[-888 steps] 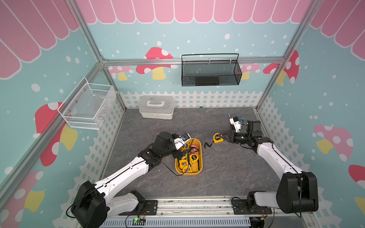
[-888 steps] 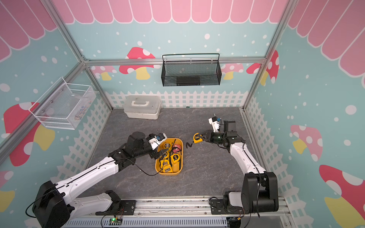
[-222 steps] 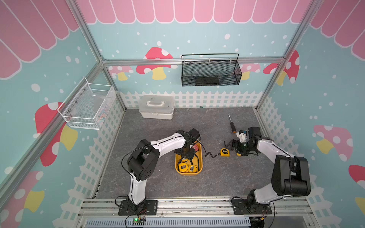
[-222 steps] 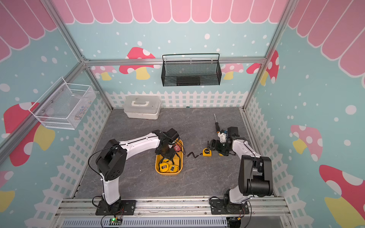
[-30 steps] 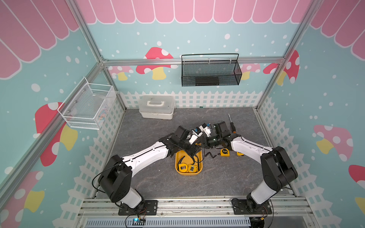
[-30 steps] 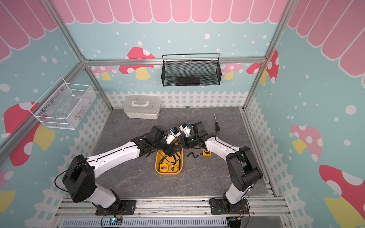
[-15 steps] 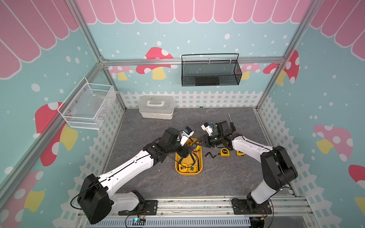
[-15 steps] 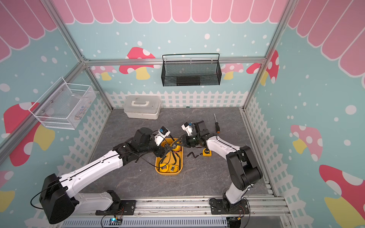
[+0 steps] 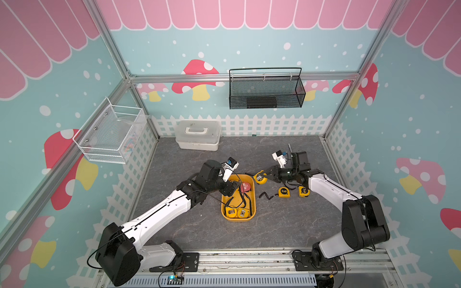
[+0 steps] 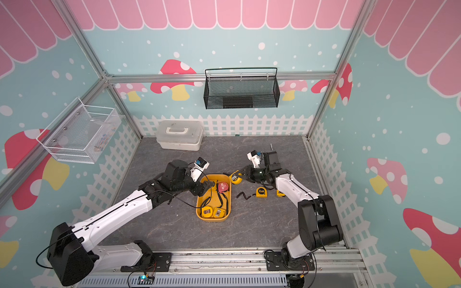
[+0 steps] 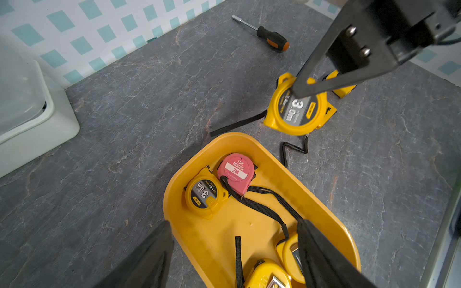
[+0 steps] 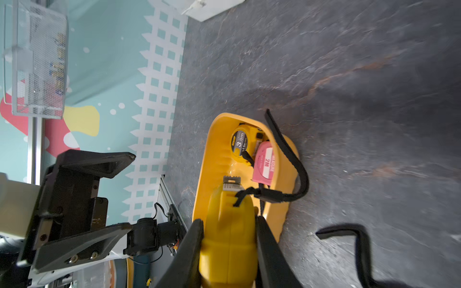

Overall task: Take the tape measure out of the storage box
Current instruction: Place the tape measure at the center of the board.

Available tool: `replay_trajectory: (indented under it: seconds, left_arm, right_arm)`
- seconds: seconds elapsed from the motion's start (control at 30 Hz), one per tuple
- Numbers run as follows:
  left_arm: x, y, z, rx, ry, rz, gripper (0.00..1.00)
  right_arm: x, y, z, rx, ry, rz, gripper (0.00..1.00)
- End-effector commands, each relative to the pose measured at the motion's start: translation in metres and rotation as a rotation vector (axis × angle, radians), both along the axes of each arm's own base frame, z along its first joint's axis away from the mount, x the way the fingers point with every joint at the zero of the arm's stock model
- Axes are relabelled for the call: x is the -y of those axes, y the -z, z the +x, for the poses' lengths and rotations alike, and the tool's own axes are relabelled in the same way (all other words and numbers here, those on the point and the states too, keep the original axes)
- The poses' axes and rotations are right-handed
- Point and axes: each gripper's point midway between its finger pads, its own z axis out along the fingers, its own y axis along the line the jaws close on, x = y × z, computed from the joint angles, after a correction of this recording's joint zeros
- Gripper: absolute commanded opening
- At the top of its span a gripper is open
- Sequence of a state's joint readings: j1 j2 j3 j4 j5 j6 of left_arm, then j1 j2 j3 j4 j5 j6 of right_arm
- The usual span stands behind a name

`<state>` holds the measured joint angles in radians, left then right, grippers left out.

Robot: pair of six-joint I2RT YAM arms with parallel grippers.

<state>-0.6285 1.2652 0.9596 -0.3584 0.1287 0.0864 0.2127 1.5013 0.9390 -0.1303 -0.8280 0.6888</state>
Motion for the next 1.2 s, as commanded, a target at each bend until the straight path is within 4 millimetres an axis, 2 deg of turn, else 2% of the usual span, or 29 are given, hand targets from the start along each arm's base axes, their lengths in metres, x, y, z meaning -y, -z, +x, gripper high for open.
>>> replay_trajectory:
  seconds: [0.0, 0.17, 0.27, 0.4, 0.6, 0.97, 1.07, 1.17]
  left_arm:
    - [0.003, 0.0, 0.005, -0.006, 0.002, -0.012, 0.79]
    - [0.007, 0.006, 0.006, -0.022, 0.014, -0.013, 0.79]
    - [0.007, 0.008, 0.007, -0.024, 0.014, -0.016, 0.79]
    - [0.008, 0.012, 0.007, -0.028, 0.016, -0.018, 0.79]
    - [0.008, 0.016, 0.007, -0.036, 0.012, -0.016, 0.79]
    - [0.012, 0.021, 0.012, -0.051, 0.012, -0.016, 0.79]
    - [0.014, 0.022, 0.012, -0.057, 0.015, -0.017, 0.79]
    - [0.014, 0.024, 0.012, -0.062, 0.014, -0.016, 0.79]
  right_arm:
    - [0.024, 0.001, -0.009, 0.011, 0.03, -0.033, 0.28]
    - [0.053, 0.006, 0.004, 0.005, 0.101, -0.056, 0.28]
    - [0.056, 0.01, 0.015, -0.001, 0.106, -0.066, 0.27]
    - [0.053, 0.013, 0.035, 0.001, 0.088, -0.065, 0.27]
    - [0.045, 0.004, 0.063, 0.031, 0.057, -0.042, 0.27]
    - [0.02, -0.01, 0.089, 0.074, -0.006, -0.01, 0.27]
    - [0.021, 0.002, 0.088, 0.052, -0.001, -0.026, 0.27]
    - [0.027, 0.03, 0.081, -0.005, 0.001, -0.082, 0.27]
